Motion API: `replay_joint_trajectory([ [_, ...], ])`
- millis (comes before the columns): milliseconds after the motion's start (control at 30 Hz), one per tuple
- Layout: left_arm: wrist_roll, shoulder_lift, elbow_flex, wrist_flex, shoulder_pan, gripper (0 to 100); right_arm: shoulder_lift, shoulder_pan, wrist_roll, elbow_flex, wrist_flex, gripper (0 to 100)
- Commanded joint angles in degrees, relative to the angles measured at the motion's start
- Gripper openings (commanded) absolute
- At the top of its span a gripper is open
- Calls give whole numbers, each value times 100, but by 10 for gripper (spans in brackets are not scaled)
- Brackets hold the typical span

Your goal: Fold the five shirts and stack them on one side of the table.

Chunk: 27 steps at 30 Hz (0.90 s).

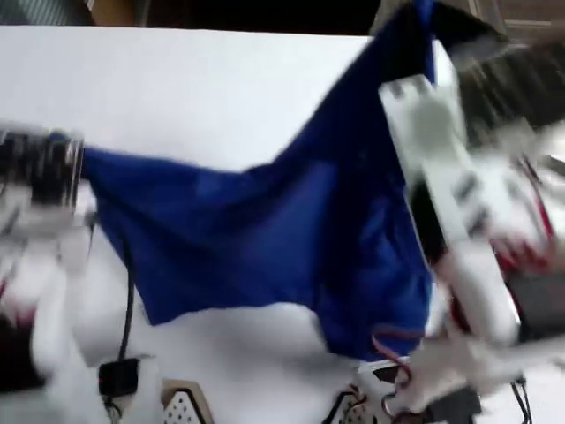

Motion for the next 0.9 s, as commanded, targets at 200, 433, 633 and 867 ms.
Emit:
replay_joint_trajectory([
  [200,18,2338,-374,-800,360,24,1578,119,0,870,-954,22],
  [433,9,3640,-866,-941,378,24,2738,549,0,862,-1262,22],
  [633,9,4484,-919,-396,387,24,3319,822,-9,897,-620,22],
  [867,-202,4862,-884,484,396,24,3459,971,-9,897,505,22],
])
